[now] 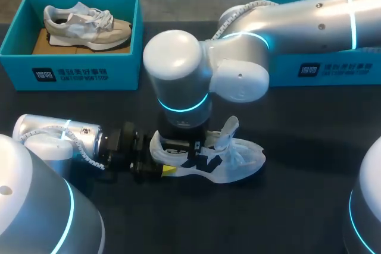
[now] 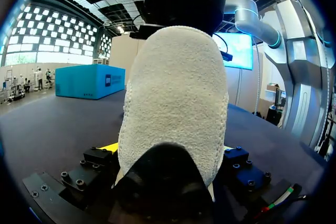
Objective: Take the shoe out of the shoebox, open the shoe tongue, remove and reinsert the insole, then place the shoe into the shoebox
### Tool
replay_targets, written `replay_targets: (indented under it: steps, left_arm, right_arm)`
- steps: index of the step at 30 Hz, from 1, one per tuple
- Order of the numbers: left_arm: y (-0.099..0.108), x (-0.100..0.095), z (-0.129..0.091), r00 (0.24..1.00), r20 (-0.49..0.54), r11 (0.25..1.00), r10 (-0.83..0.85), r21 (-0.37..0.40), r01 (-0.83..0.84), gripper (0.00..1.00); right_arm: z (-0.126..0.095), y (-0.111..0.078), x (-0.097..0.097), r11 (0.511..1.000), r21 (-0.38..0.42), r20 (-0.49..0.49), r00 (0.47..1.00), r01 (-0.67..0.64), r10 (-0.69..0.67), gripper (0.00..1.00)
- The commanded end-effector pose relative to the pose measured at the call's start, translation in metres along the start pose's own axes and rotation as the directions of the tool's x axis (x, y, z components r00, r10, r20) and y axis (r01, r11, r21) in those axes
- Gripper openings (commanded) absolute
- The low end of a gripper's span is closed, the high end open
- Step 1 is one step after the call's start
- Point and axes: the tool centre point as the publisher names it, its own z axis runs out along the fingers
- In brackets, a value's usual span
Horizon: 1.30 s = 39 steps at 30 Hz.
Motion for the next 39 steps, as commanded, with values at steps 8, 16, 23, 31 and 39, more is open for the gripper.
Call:
replay_targets:
  steps: [8, 16, 23, 31, 39]
  left_arm:
    - [0.002, -0.003, 0.000, 1.000, -0.001, 1.000, -0.001, -0.001, 0.001, 0.00]
    - [0.002, -0.003, 0.000, 1.000, -0.001, 1.000, -0.001, -0.001, 0.001, 0.00]
    - [0.002, -0.003, 0.000, 1.000, -0.001, 1.000, -0.001, -0.001, 0.001, 0.00]
    - [0.002, -0.003, 0.000, 1.000, -0.001, 1.000, -0.001, -0.001, 0.001, 0.00]
    - [0.002, -0.003, 0.000, 1.000, -0.001, 1.000, -0.001, -0.001, 0.001, 0.00]
  right_arm:
    - [-0.001, -0.015, -0.008, 0.999, -0.034, 0.005, 1.000, 0.000, 0.000, 0.00]
    - [0.005, -0.011, -0.017, 0.999, -0.040, -0.013, 1.000, 0.014, -0.014, 0.21]
    - [0.014, -0.008, -0.017, 0.999, -0.031, -0.074, 0.997, 0.024, -0.027, 0.16]
    - [0.021, -0.005, -0.004, 0.999, -0.037, -0.111, 0.993, 0.021, -0.025, 0.12]
    - [0.028, -0.003, 0.015, 0.999, -0.037, -0.160, 0.987, 0.016, -0.022, 0.14]
